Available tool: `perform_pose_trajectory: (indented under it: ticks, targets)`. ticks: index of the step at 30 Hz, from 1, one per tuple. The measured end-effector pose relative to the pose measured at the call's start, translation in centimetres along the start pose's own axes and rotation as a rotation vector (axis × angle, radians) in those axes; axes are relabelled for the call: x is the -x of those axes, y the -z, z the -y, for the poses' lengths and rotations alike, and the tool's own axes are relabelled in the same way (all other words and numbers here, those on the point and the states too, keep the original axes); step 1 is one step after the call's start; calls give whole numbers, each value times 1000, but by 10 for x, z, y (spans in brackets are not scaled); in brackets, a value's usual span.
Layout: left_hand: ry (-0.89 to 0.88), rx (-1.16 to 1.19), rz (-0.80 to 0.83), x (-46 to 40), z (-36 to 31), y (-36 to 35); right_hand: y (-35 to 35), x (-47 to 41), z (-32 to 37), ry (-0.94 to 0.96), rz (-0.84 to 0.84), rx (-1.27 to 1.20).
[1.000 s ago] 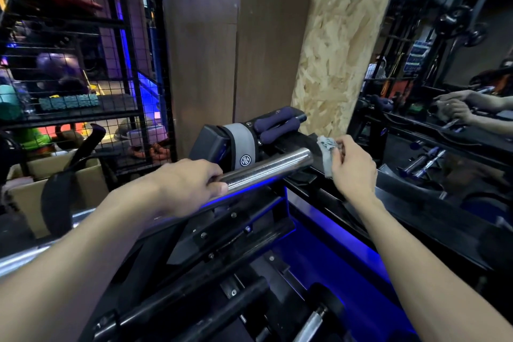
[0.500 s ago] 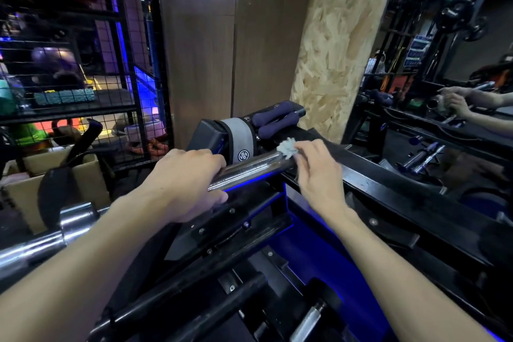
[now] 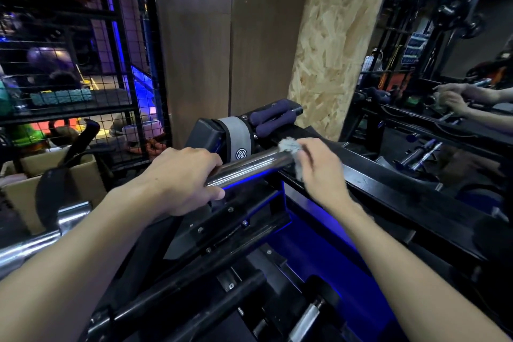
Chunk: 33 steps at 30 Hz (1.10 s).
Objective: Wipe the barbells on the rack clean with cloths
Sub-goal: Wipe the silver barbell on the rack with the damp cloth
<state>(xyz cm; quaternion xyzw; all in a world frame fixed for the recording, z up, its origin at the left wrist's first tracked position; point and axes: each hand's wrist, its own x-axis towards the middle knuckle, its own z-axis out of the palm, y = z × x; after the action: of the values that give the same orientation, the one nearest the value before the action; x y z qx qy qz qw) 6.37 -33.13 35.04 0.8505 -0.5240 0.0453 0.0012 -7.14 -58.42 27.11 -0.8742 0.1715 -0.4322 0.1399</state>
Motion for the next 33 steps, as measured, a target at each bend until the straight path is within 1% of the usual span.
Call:
perform_pose_trajectory:
  ticks: [2,4,6,9,11,14,16,18,20,22,23,26,27,28,30,31,32,33]
  targets:
    - [-14,25,21,-1,3,0,12,-10,-22,-217,-74,14]
    - [-27,57,57,-4,6,-1,21,-12,-32,-383,-189,-105]
    - [-32,110,99,-6,11,-2,25,-11,-29,-435,-258,-213]
    - [-43,188,164,-8,15,0,24,-12,-23,-470,-269,-315]
    - [-40,210,193,-8,16,1,19,-14,-22,-453,-260,-336]
    - [4,187,221,-8,14,-3,12,-17,-19,-417,-223,-272]
    - [24,83,156,-7,7,-6,7,-17,-19,-370,-200,-223]
    - [9,-46,35,-2,-2,-6,1,-16,-20,-300,-153,-185]
    - [-5,-85,-63,2,-7,-8,-4,-14,-18,-254,-133,-159]
    - [-2,-77,-115,3,-6,-11,-10,-9,-7,-198,-148,-137]
    - [-5,-75,-124,3,-6,-12,-12,-7,1,-132,-132,-118]
    - [-15,-71,-141,2,-4,-13,-15,-1,19,101,-8,-23]
    - [-18,-56,-151,2,-4,-13,-14,-7,14,108,14,18]
    - [-18,-47,-155,2,-4,-14,-11,-15,5,49,10,57]
    - [-16,-49,-155,1,-5,-15,-4,-28,-10,-128,-39,110]
    - [-20,-56,-154,0,-5,-14,-4,-28,-12,-162,-67,132]
    - [-23,-63,-149,0,-5,-14,-7,-24,-5,-134,-83,142]
    - [-24,-66,-144,0,-5,-14,-11,-16,5,-64,-85,145]
